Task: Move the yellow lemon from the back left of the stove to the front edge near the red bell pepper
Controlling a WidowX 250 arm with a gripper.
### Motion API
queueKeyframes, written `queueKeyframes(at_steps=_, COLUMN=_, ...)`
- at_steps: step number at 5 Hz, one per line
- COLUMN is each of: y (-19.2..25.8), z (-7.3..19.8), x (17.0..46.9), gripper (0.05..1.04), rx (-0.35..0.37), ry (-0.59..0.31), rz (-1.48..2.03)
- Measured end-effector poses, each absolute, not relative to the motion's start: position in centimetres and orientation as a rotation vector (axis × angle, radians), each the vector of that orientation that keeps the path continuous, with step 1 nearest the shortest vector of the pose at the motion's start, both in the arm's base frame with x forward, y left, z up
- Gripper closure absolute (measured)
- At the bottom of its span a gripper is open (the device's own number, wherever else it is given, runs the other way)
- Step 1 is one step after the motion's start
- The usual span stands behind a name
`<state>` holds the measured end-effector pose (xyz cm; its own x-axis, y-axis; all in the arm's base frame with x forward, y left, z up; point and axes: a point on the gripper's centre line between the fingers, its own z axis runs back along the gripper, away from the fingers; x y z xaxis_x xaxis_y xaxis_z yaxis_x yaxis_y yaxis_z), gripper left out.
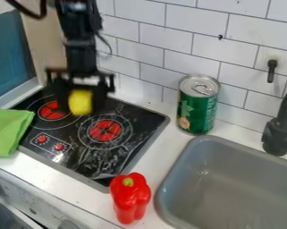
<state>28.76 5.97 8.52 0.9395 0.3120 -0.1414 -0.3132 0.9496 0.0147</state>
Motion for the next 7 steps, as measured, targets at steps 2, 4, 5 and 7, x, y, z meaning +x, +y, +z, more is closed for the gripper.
queueKeyframes(at_steps=2, y=0.7, z=5.0, x=27.1, gripper=0.241, rx=-0.025, ry=0.255, rz=0.124)
queueKeyframes(at_steps=4, y=0.8, z=4.0, x=26.3, gripper=0.241, rx=-0.023, ry=0.267, rz=0.104)
queueKeyframes(at_steps=5, y=2.0, z=3.7, x=25.5, gripper=0.241, rx=-0.002, ry=0.286, rz=0.152)
queueKeyframes(at_steps=7, y=3.1, z=2.8, x=24.8, gripper=0.241, rx=-0.023, ry=0.320, rz=0.159)
